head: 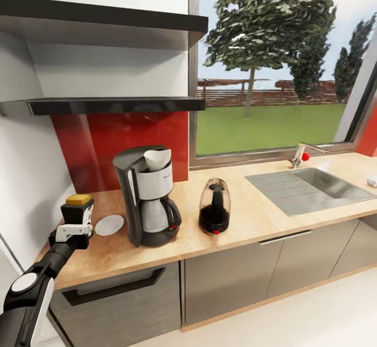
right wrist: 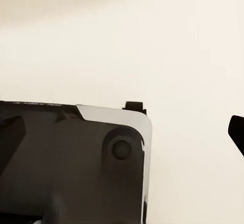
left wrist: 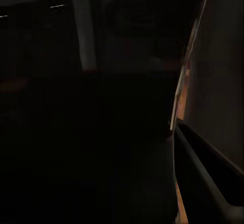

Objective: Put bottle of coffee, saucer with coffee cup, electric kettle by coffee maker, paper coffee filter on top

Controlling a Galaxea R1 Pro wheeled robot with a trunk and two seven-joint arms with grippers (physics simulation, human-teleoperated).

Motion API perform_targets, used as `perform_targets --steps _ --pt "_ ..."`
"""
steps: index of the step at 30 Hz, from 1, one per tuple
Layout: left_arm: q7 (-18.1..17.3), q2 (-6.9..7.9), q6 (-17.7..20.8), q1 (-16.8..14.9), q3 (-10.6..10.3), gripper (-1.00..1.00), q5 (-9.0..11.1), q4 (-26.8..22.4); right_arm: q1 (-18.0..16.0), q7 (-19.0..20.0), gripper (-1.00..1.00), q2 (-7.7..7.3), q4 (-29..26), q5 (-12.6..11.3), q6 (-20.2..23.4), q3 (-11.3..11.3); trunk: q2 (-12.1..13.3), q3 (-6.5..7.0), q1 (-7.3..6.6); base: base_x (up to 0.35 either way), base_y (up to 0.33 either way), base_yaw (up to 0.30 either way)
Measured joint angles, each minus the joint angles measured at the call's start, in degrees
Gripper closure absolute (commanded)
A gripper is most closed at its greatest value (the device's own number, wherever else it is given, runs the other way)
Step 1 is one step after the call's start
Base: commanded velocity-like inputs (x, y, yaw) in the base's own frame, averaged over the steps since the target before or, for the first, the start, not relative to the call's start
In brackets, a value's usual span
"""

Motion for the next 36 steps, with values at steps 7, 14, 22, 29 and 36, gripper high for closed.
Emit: perform_targets --steps 7,14,22,29,36 --pt "-0.2 0.11 -1.0 1.35 0.8 1.0 0.88 0.37 0.01 -0.01 -1.0 -0.11 -0.02 0.0 0.08 0.0 0.0 0.0 0.0 0.003 0.003 -0.204" --pt "-5.25 0.65 -12.57 1.57 7.07 1.0 6.96 9.17 0.0 0.06 -1.0 -0.11 0.06 0.06 0.09 0.14 0.0 -0.01 0.01 0.0 0.0 -0.042" --pt "-9.07 1.79 -21.1 0.74 9.31 1.0 7.48 20.53 0.0 0.07 -1.0 -0.03 1.57 0.08 0.01 0.25 0.0 -0.01 0.01 0.0 0.0 -0.002" --pt "-9.11 3.71 -21.78 -1.75 9.2 1.0 7.55 26.89 0.0 0.07 -1.0 0.28 1.66 0.01 -0.01 0.24 0.0 0.0 0.01 0.0 0.0 0.0" --pt "-9.12 3.86 -22.02 -2.16 9.33 1.0 7.6 27.61 0.0 0.07 -1.0 0.25 1.67 0.0 0.0 0.16 -0.01 0.0 -0.01 0.075 0.008 0.0"
